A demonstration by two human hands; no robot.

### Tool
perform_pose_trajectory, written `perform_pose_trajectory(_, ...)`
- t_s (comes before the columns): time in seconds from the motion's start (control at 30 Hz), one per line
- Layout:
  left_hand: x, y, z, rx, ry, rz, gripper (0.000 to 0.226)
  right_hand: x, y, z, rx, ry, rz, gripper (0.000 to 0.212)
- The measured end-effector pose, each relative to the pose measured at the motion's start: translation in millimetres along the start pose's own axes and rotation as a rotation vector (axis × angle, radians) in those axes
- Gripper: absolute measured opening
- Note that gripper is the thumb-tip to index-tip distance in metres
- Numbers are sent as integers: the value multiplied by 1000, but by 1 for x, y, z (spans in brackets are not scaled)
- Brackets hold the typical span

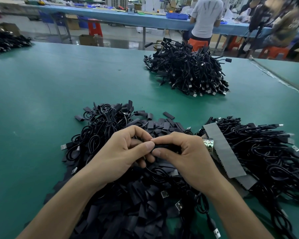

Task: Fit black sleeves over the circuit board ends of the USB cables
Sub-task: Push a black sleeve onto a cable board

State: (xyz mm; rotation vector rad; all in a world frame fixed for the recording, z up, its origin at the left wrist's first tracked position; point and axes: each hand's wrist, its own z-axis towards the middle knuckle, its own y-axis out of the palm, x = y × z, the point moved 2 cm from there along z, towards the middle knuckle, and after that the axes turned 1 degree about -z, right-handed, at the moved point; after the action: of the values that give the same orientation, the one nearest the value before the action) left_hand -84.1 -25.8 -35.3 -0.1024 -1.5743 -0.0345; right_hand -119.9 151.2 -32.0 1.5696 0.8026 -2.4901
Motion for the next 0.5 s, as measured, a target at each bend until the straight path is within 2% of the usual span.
perform_pose_trajectory(0.17, -3, 1, -1, 40, -15, 41, 37, 0, 0, 1, 91, -40, -40, 21)
perform_pose_trajectory(0.3, -3, 0, 1, 125, -6, 71, 32, 1, -4, 1, 163, -27, -69, 22)
perform_pose_trajectory(0.43, -4, -2, 2, 164, 27, 106, 16, 1, -6, 1, 127, -42, -163, 25)
perform_pose_trajectory(0.5, -4, -2, 1, 158, 46, 178, 16, 0, -7, 1, 93, -70, -231, 26)
